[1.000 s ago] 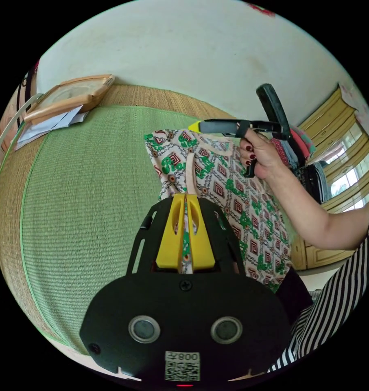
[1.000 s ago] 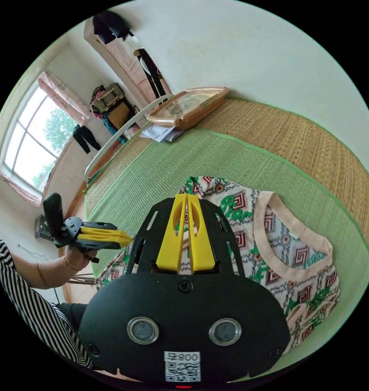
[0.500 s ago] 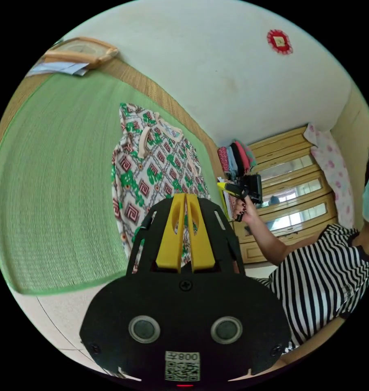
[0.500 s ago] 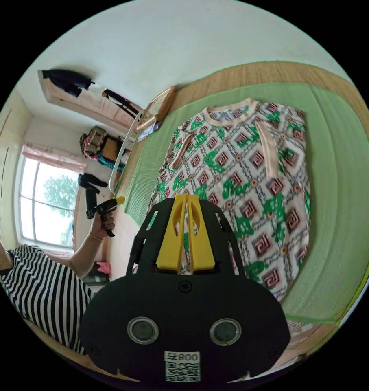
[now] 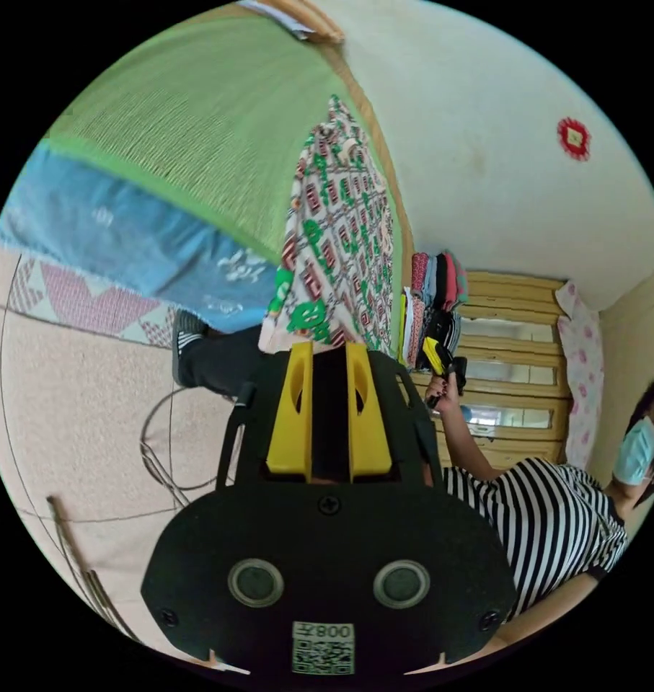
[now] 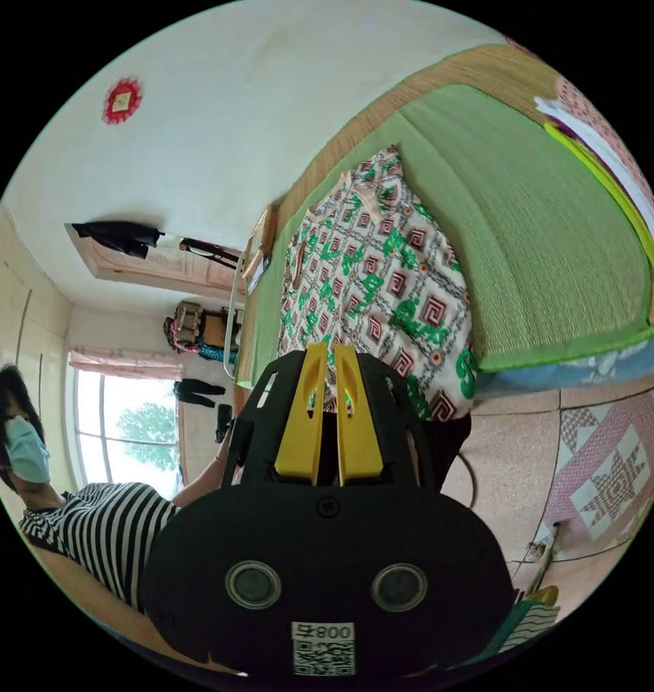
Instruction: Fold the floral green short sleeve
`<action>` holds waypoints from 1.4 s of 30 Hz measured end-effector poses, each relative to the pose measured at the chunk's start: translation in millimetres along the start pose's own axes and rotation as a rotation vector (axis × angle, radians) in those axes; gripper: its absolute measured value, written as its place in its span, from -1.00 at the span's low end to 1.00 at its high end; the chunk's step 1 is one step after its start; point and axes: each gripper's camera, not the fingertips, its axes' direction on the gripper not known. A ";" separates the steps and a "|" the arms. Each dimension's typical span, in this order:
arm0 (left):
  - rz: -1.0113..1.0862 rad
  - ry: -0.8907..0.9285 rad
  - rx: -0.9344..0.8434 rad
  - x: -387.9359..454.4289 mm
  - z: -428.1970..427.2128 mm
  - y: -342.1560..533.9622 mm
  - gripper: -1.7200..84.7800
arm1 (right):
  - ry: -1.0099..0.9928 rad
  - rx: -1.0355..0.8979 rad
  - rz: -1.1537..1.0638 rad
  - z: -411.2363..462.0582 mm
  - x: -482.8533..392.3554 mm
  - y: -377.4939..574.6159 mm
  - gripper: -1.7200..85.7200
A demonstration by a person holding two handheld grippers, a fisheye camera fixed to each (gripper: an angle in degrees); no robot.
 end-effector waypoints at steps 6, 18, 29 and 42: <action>-0.142 0.088 0.035 -64.3 18.6 33.2 -0.76 | -0.064 0.005 0.113 -38.4 56.4 49.3 -0.89; -0.128 0.139 0.121 -119.9 38.4 37.6 -0.66 | -0.128 0.034 0.207 -102.4 122.1 107.5 -0.80; -0.129 0.168 0.139 -161.3 59.6 44.1 -0.62 | -0.162 0.053 0.265 -138.3 163.5 127.9 -0.79; -0.115 0.290 0.154 -187.3 72.1 60.7 -0.83 | -0.161 0.071 0.308 -161.5 199.2 127.1 -0.76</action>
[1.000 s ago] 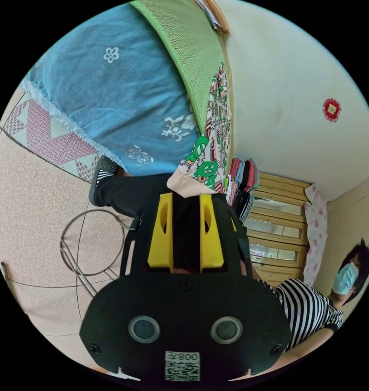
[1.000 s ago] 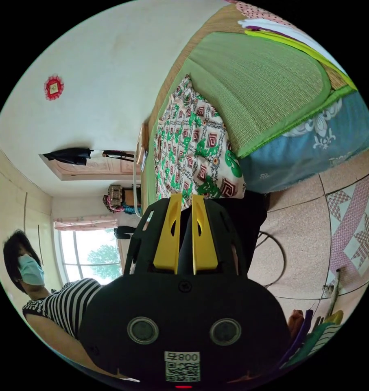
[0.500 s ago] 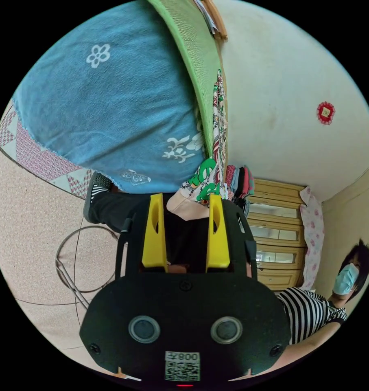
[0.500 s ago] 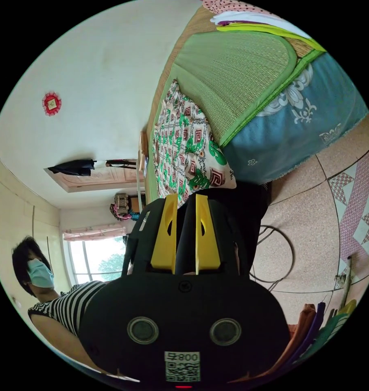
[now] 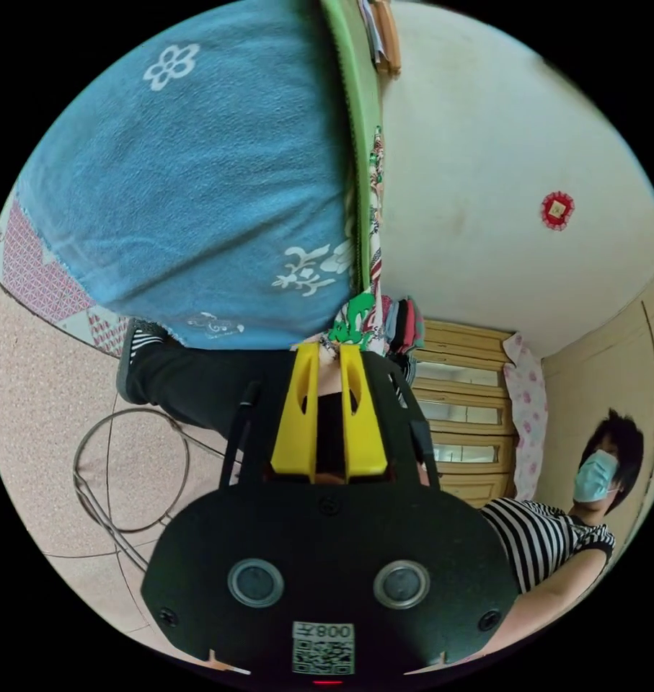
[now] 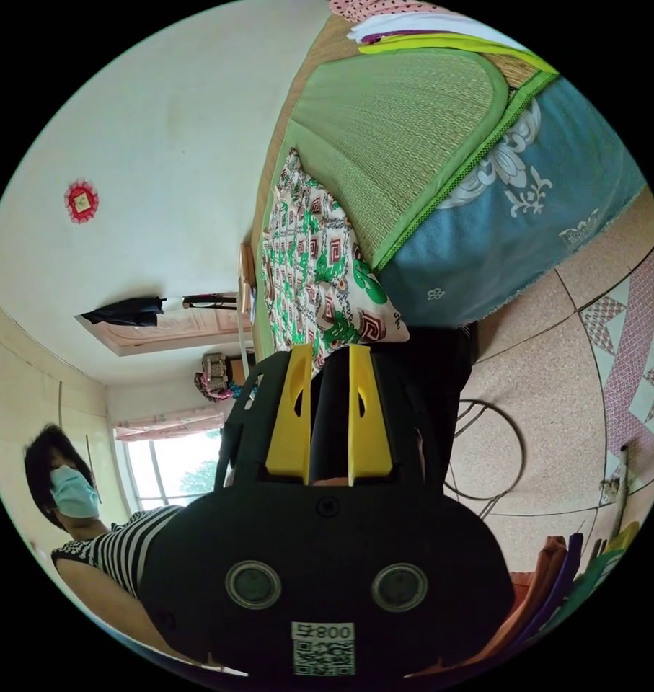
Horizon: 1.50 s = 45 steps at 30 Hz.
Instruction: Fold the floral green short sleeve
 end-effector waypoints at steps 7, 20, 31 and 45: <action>0.027 0.103 0.056 4.6 -16.6 15.8 -0.89 | 0.025 0.042 0.006 -12.9 16.7 -6.4 -0.73; 0.074 0.100 0.033 30.1 -25.3 24.2 -0.90 | 0.110 -0.030 -0.099 -7.8 44.5 -25.5 -0.69; 0.048 0.073 0.036 35.0 -21.2 32.4 -0.90 | 0.037 -0.075 -0.147 -2.1 71.0 -45.2 -0.77; 0.176 0.218 0.032 84.2 -27.3 46.3 -0.90 | -0.244 -0.118 -0.275 -71.7 21.9 -55.2 -0.90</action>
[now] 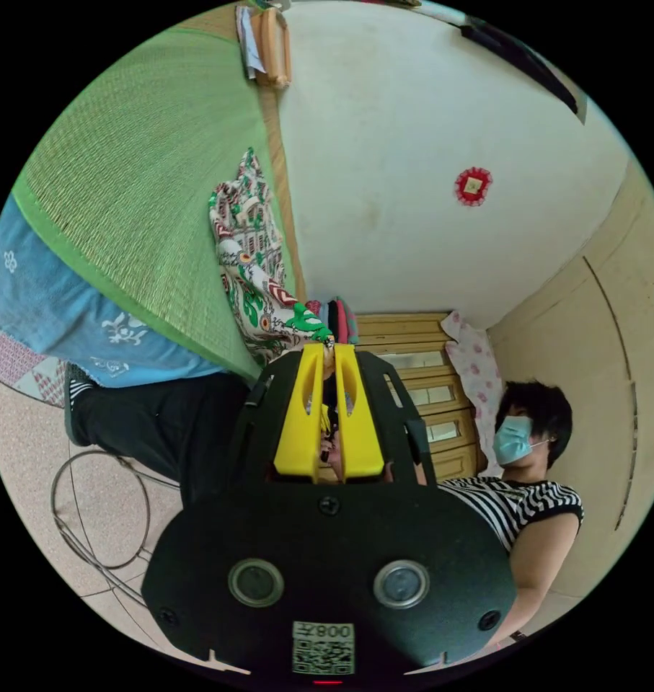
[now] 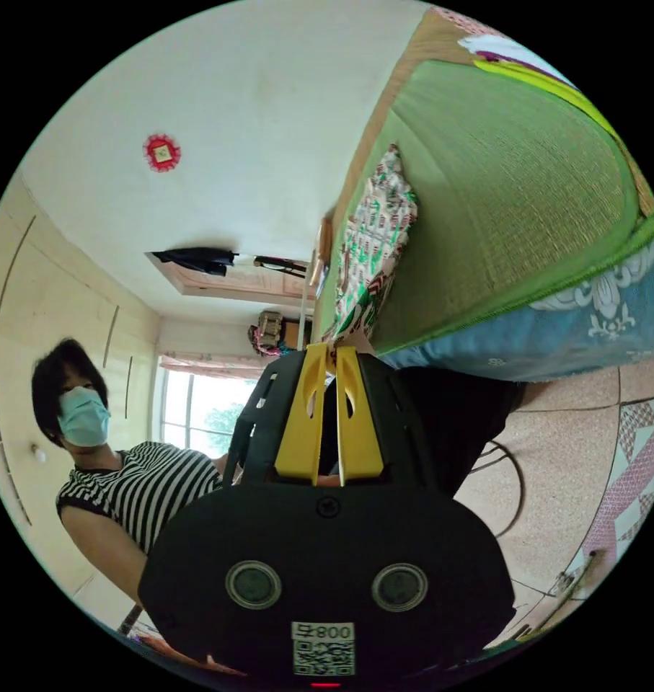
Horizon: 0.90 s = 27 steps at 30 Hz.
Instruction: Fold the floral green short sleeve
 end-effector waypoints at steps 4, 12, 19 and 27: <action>-0.032 -0.047 0.012 -2.4 -6.9 4.3 -0.90 | 0.036 -0.077 -0.012 -3.7 -8.9 -11.3 -0.89; -0.143 -0.096 0.055 -20.1 -10.4 22.2 -0.90 | 0.011 0.020 0.138 -9.9 44.7 8.2 -0.80; -0.166 -0.136 0.048 -16.8 -11.4 22.8 -0.90 | 0.037 0.026 0.221 13.7 73.7 27.9 -0.75; -0.170 -0.162 0.023 -8.1 -5.9 18.1 -0.90 | -0.013 0.015 0.242 47.8 89.2 25.3 -0.77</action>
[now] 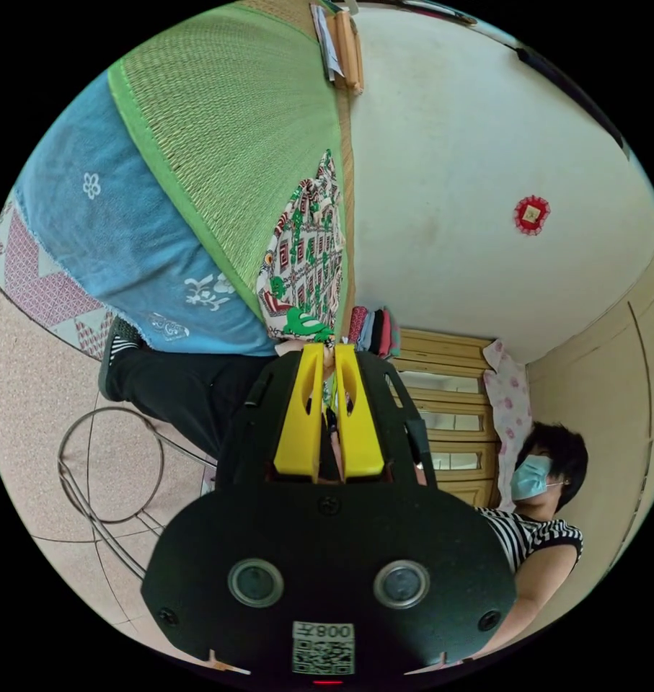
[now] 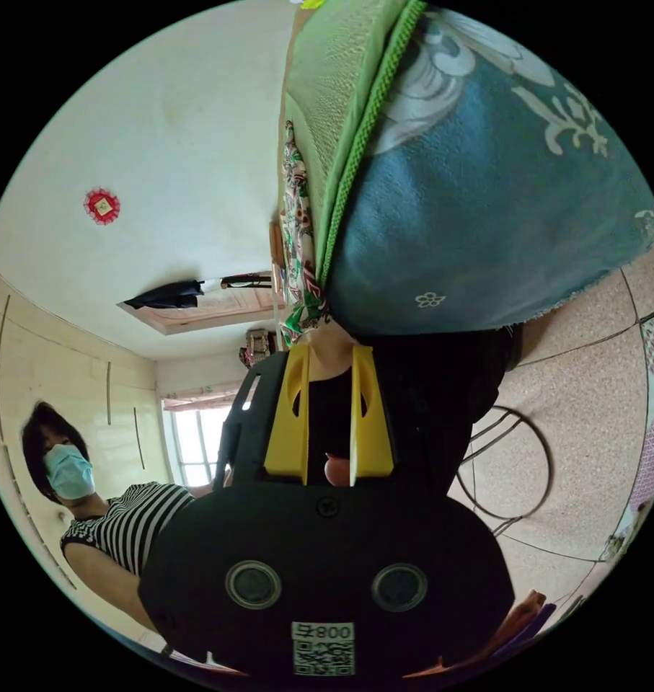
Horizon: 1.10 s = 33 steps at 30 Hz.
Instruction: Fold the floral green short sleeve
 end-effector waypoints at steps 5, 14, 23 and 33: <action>-0.007 -0.011 -0.013 4.4 2.6 0.5 -0.90 | -0.011 -0.011 0.009 8.9 1.4 3.9 -0.88; 0.043 0.042 -0.016 26.1 -8.2 4.0 -0.90 | -0.105 0.050 -0.100 -10.4 -37.4 42.3 -0.94; 0.070 0.094 -0.048 41.8 -19.4 20.3 -0.90 | -0.114 0.106 -0.247 -22.4 -99.4 96.2 -0.95; 0.077 0.130 -0.050 48.9 -39.2 43.9 -0.90 | -0.038 0.115 -0.342 -4.5 -155.6 153.7 -0.95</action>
